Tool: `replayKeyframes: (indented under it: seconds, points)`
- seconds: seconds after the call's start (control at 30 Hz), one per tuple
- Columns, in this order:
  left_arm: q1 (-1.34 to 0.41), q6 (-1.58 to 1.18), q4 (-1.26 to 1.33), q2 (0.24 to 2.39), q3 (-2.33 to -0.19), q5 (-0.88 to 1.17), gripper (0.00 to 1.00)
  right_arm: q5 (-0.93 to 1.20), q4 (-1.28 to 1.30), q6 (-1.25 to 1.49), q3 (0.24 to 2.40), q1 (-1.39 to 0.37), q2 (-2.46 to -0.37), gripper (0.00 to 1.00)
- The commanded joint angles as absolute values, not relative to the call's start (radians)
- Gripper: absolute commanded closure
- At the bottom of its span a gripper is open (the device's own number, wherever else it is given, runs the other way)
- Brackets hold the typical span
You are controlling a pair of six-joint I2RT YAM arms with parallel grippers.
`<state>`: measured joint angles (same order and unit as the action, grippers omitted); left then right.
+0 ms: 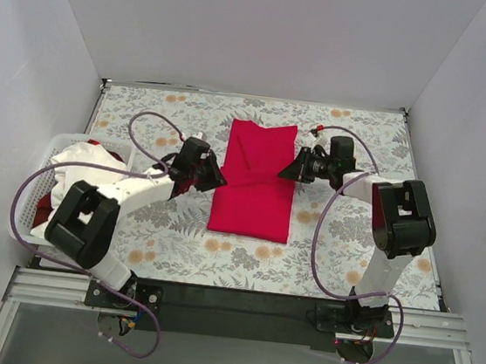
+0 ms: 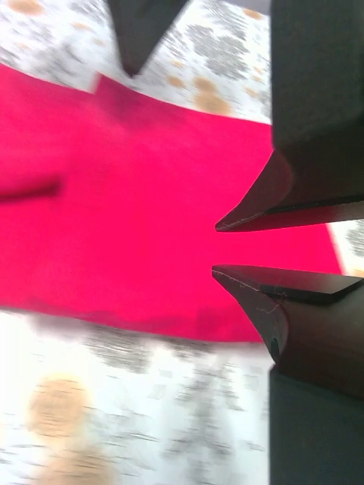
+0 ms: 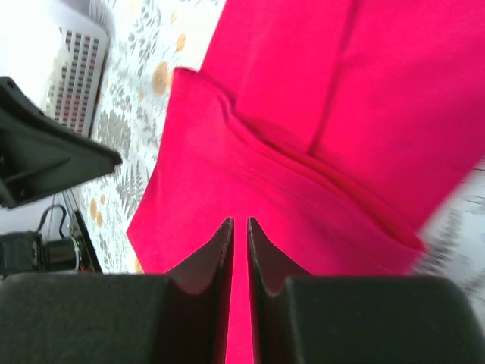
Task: Fold and stack the t-shirts
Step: Fold the tshirt
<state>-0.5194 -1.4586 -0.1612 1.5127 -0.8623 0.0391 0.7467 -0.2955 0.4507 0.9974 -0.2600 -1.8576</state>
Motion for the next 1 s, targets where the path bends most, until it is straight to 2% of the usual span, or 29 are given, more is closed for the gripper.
replayKeyframes:
  seconds: [0.0, 0.13, 0.2, 0.43, 0.57, 0.73, 0.97]
  points:
    - [-0.494, -1.425, -0.006, 1.618, -0.983, 0.129, 0.78, 0.801, -0.376, 0.483, 0.989, -0.224, -1.848, 0.82]
    - [-0.491, -1.405, 0.035, 1.771, -1.08, 0.143, 0.8, 0.819, -0.414, 0.5, 1.0, -0.192, -1.908, 0.82]
    - [-0.465, -1.413, 0.055, 1.886, -1.112, 0.115, 0.83, 0.837, -0.466, 0.534, 1.008, -0.157, -2.018, 0.82]
    - [-0.387, -1.466, 0.068, 1.944, -1.045, 0.164, 0.85, 0.867, -0.495, 0.538, 1.012, -0.11, -2.123, 0.84]
    - [-0.387, -1.45, 0.034, 1.879, -1.028, 0.182, 0.81, 0.867, -0.494, 0.563, 0.985, -0.107, -2.044, 0.84]
    - [-0.402, -1.442, 0.006, 1.695, -0.959, 0.224, 0.75, 0.883, -0.497, 0.595, 0.861, -0.133, -1.854, 0.83]
    - [-0.514, -1.463, -0.083, 1.427, -0.772, 0.23, 0.75, 0.948, -0.518, 0.607, 0.636, -0.29, -1.646, 0.82]
